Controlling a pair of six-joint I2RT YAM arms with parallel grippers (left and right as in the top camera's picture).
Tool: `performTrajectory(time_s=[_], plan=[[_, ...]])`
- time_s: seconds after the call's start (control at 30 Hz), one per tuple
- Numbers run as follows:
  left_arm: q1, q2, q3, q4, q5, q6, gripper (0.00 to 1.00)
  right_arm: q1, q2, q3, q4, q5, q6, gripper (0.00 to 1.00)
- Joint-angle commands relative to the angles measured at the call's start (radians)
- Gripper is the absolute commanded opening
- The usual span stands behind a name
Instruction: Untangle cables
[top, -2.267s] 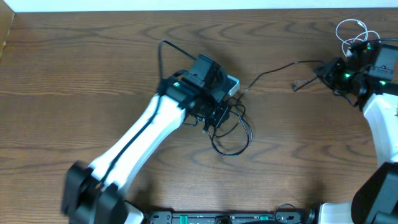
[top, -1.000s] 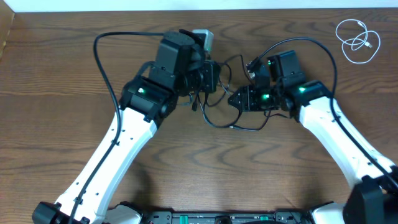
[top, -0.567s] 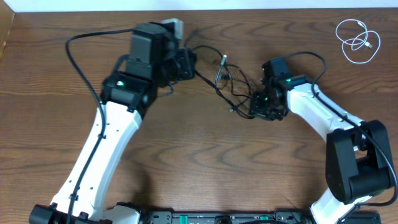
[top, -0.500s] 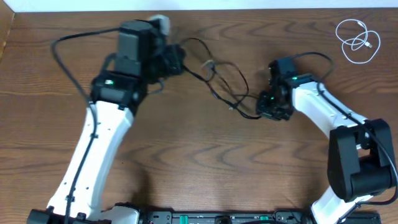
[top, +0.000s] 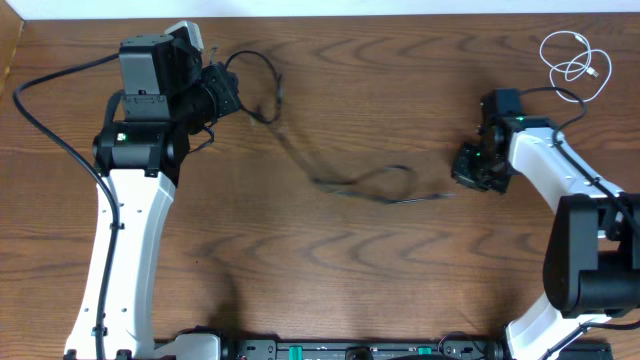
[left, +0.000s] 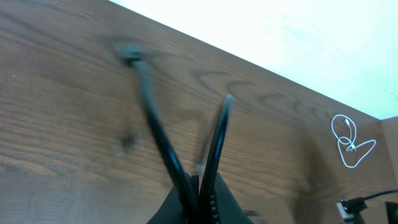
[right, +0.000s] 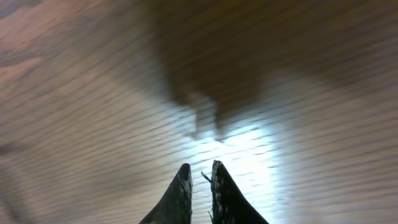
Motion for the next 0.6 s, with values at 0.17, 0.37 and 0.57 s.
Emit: performTrajectory(time_s=[0.17,0.37,0.57], plan=[[0.037,-0.019,0.011,0.036,0.040,0.013,0.07,-0.114,0.003,0.009,-0.005,-0.224,-0.276,0.17],[0.013,-0.019,0.011,0.041,0.175,-0.068,0.07,-0.039,-0.129,0.030,0.089,-0.830,-0.585,0.54],[-0.024,-0.019,0.011,0.064,0.206,-0.263,0.07,0.155,-0.281,0.030,0.348,-0.805,-0.393,0.84]])
